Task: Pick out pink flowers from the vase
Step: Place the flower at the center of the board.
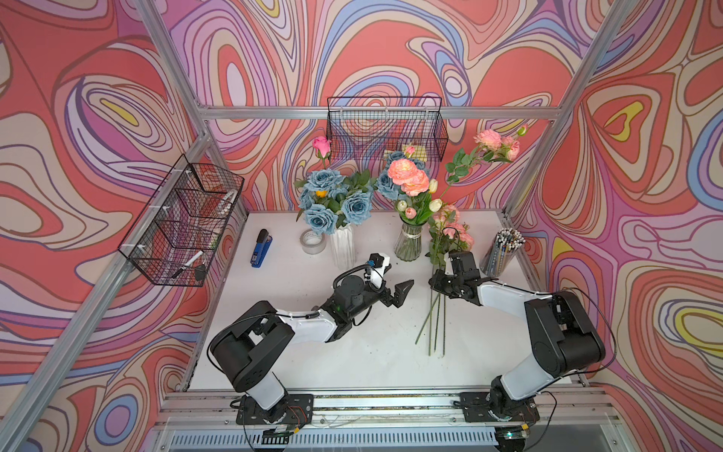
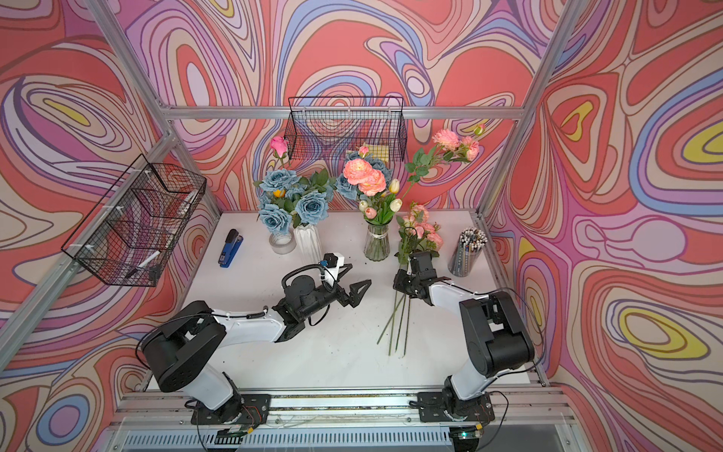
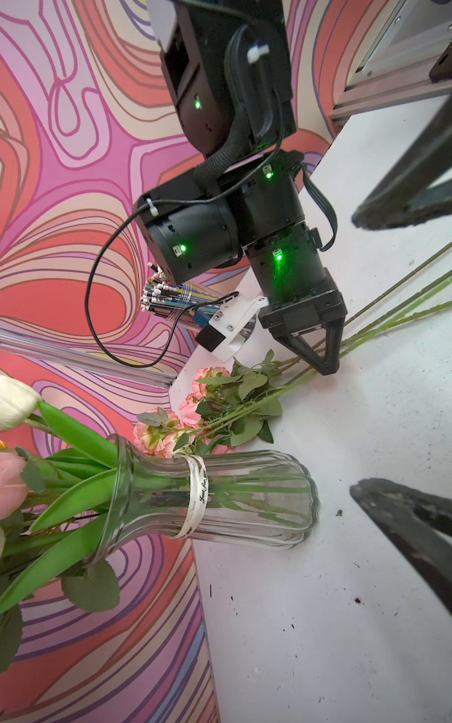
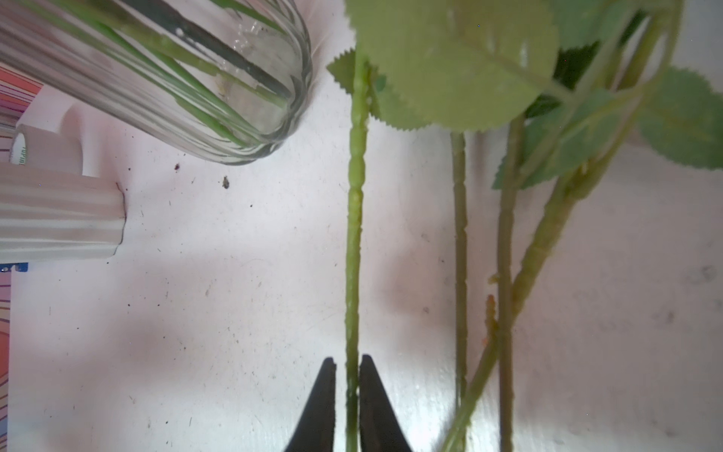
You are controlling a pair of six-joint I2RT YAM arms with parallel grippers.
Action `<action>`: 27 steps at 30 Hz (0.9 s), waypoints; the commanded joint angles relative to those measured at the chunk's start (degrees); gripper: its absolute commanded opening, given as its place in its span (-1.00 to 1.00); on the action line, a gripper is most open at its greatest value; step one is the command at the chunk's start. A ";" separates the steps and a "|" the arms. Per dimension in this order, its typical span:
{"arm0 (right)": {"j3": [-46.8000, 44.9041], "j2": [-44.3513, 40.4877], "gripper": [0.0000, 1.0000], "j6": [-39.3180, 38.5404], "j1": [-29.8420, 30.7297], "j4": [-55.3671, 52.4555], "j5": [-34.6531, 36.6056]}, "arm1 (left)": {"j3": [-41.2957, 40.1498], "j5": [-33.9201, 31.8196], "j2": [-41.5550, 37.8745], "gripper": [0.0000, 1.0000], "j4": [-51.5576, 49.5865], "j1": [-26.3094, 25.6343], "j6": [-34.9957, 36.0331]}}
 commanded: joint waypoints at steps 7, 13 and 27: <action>-0.28 -2.37 -0.52 -0.87 -0.29 0.29 -1.81 | 2.00 0.20 4.42 0.99 2.27 -1.05 -3.22; 1.15 -6.27 -0.38 -1.28 -0.25 -1.39 -2.11 | 3.68 -1.22 6.56 0.99 1.20 -1.34 -2.96; 2.68 -12.49 0.41 -4.35 -4.61 3.44 1.23 | 5.79 -19.98 5.20 0.99 -9.22 -0.77 2.89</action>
